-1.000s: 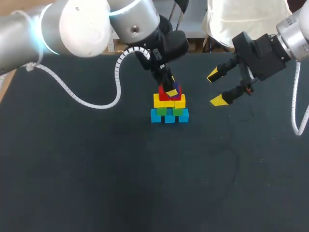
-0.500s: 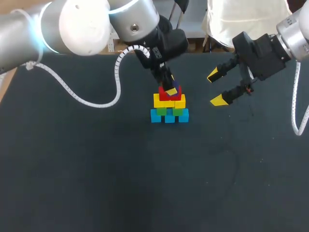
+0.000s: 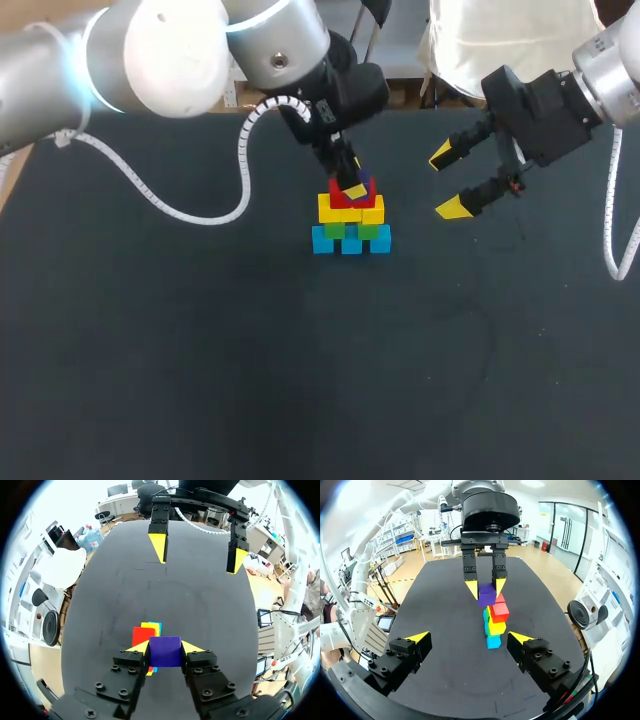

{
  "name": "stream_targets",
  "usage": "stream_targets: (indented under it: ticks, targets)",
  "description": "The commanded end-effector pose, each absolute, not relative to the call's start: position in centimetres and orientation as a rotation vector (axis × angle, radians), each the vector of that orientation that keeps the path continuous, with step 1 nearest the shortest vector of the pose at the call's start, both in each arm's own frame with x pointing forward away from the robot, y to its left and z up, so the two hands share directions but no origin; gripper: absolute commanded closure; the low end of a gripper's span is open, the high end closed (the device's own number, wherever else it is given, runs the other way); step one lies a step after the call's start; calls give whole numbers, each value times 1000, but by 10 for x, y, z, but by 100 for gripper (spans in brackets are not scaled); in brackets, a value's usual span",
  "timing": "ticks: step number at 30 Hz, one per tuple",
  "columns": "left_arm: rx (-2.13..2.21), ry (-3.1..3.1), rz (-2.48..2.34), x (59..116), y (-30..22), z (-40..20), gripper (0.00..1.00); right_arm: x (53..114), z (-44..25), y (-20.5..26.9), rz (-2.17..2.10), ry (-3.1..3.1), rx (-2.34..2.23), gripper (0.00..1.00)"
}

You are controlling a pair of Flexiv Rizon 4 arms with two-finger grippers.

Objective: Place the blue cubes, place green cubes on the blue cubes, place the yellow cubes on the green cubes, then place the red cubes on the yellow cubes, and place purple cube on the red cubes.

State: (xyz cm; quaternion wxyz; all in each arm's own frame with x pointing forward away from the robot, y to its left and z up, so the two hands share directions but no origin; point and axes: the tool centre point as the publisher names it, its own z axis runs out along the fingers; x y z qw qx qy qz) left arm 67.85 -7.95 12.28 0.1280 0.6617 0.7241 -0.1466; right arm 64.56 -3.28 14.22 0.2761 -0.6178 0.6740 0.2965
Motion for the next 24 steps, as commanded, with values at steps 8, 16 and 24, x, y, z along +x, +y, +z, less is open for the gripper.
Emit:
stream_targets:
  ticks: [8, 16, 24]
  targets:
    - [1925, 2122, -426, 687, -81, 117, 100, 645, 142, -33, 797, 1808, -1659, 0]
    - [1917, 2133, -422, 690, -78, 116, 100, 645, 142, -33, 797, 1808, -1659, 0]
    - [1912, 2134, -421, 693, -78, 117, 100, 645, 142, -33, 797, 1808, -1659, 0]
